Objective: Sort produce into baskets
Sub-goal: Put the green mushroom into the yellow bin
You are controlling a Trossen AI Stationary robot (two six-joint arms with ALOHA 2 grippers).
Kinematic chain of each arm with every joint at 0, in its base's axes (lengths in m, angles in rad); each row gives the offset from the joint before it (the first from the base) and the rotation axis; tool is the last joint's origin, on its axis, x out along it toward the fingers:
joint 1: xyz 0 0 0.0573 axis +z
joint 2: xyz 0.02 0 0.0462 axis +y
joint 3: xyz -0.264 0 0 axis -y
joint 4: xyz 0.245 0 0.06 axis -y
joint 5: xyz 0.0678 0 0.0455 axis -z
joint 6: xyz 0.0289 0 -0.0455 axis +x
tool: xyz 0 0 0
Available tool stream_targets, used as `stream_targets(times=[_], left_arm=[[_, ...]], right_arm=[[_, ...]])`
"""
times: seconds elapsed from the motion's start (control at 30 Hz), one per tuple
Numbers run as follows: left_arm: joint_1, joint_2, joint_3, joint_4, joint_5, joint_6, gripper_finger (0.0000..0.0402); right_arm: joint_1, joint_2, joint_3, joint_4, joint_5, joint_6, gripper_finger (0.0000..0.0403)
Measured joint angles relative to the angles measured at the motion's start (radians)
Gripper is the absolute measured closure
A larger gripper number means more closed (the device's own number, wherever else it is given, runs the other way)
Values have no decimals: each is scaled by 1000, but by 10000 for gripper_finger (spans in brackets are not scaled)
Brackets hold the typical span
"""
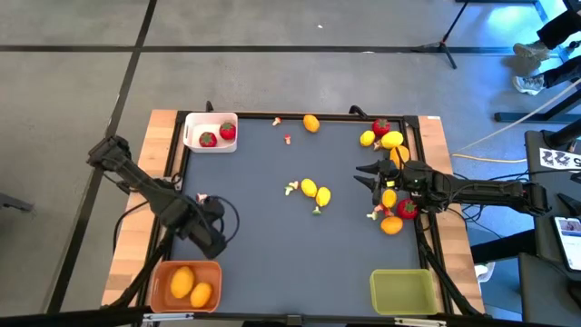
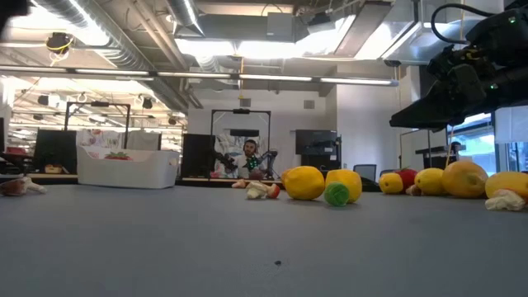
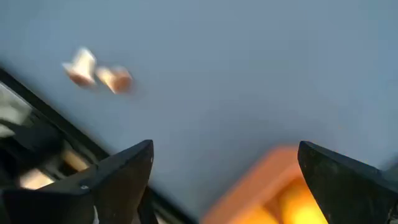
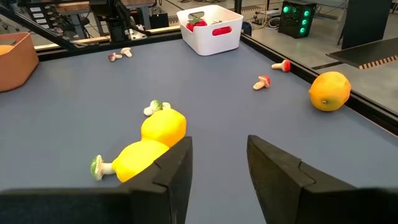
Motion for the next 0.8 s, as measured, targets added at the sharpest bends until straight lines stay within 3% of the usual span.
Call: stream_targets(times=[0.27,0.57,0.8], left_arm=[[164,-10,0,37,-167,236,12],[370,-9,0,364,-264,622,12],[466,-9,0,590,-330,829,11]], right_arm=[[0,0,0,19,0,0,249],[0,0,0,49,0,1,249],[0,0,0,97,0,3,249]])
